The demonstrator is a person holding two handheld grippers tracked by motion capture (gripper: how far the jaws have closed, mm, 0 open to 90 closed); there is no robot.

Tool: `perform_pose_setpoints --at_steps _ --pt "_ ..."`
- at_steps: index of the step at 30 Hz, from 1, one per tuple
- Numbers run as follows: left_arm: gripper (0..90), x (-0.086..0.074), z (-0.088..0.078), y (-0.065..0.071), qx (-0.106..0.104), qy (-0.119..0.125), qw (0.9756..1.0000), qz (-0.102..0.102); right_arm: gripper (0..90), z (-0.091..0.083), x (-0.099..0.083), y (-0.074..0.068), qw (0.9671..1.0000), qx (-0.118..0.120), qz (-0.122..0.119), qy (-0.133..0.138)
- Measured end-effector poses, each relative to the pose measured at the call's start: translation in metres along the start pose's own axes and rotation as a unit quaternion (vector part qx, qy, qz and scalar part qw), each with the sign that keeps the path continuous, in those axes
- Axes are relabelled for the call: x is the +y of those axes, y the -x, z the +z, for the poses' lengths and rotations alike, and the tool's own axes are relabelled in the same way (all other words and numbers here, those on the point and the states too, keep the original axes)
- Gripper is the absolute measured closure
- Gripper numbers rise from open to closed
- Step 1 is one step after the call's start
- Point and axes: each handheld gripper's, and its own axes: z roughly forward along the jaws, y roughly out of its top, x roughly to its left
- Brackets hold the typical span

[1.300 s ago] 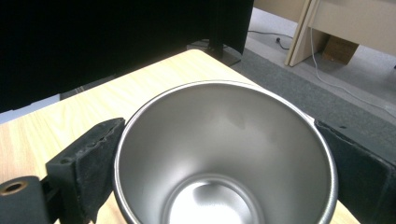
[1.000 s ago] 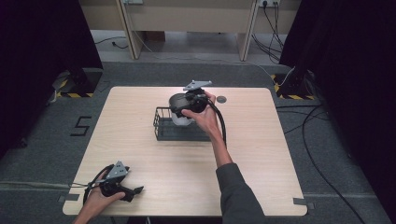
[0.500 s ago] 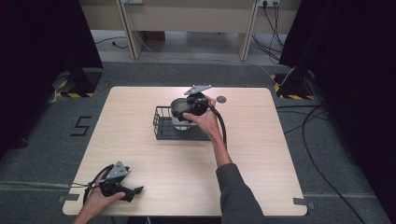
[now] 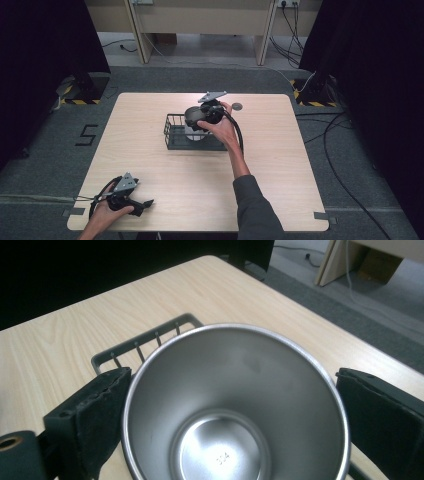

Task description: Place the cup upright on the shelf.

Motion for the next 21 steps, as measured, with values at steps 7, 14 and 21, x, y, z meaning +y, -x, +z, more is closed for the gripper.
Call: perform_pose_setpoints --at_steps 7,14,21 --pt "0.0 0.000 0.000 0.000 0.000 0.000 1.0000 0.001 19.3 -0.010 0.011 -0.003 0.9997 -0.001 0.001 0.024" --pt "0.0 0.000 0.000 0.000 0.001 0.000 1.0000 0.000 12.5 -0.020 0.010 -0.002 0.9989 -0.007 0.016 0.044" --pt "0.0 0.000 0.000 0.000 0.000 0.001 1.0000 -0.001 14.6 -0.041 0.005 -0.006 0.9977 -0.011 0.018 0.064"
